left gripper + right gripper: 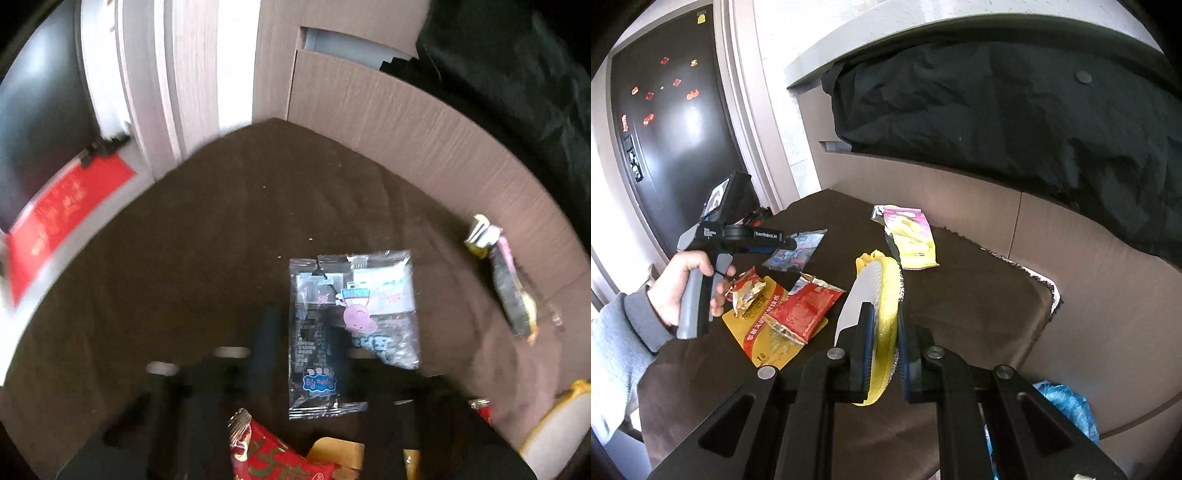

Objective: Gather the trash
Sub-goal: 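Grasp the yellow-rimmed sponge pad with the right gripper while the left gripper grasps the clear packet, then carry sponge pad and clear packet over the bin and open both grippers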

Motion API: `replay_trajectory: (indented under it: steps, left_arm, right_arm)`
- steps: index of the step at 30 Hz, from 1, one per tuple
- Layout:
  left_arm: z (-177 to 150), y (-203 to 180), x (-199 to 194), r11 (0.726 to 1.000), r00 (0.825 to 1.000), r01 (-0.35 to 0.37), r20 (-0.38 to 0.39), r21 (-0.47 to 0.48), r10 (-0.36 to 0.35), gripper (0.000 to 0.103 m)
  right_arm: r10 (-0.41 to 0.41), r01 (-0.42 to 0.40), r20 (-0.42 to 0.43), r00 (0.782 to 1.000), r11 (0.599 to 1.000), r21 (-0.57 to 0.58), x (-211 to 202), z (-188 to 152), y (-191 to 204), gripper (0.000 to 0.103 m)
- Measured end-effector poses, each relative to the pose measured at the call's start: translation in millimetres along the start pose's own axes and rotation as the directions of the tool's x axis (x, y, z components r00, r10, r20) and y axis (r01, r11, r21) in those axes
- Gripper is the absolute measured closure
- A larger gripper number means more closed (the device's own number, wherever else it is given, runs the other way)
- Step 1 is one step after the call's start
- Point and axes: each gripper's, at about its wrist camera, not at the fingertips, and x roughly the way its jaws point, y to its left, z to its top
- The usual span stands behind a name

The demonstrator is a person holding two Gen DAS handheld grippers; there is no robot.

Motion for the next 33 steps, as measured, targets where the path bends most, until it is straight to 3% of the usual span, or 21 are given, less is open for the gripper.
replay_trajectory:
  steps: [6,18,22,27,33]
  left_arm:
    - [-11,-8,-28,0.992,0.991,0.119,0.050,0.048,-0.122,0.102]
    - [-18,-29,-127,0.970,0.960,0.171,0.193,0.170,-0.203,0.103]
    - [-30,-63,-167,0.944,0.939,0.210,0.216,0.253,-0.267,0.103]
    - [-56,-131,-198,0.886,0.913,0.274,0.189,0.374,-0.362,0.103]
    - [-92,-217,-191,0.822,0.898,0.342,0.101,0.456,-0.429,0.103]
  right_arm:
    - [-0.004,0.004,0.014,1.000,1.000,0.002,-9,-1,-2,0.092]
    - [-0.033,0.032,0.052,0.998,0.999,0.017,-31,-2,-6,0.092]
    - [-0.069,0.066,0.089,0.994,0.997,0.034,-52,1,-16,0.092]
    - [-0.134,0.126,0.124,0.983,0.990,0.069,-87,-3,-41,0.092]
    - [-0.251,0.234,0.131,0.959,0.963,0.132,-137,-29,-86,0.092]
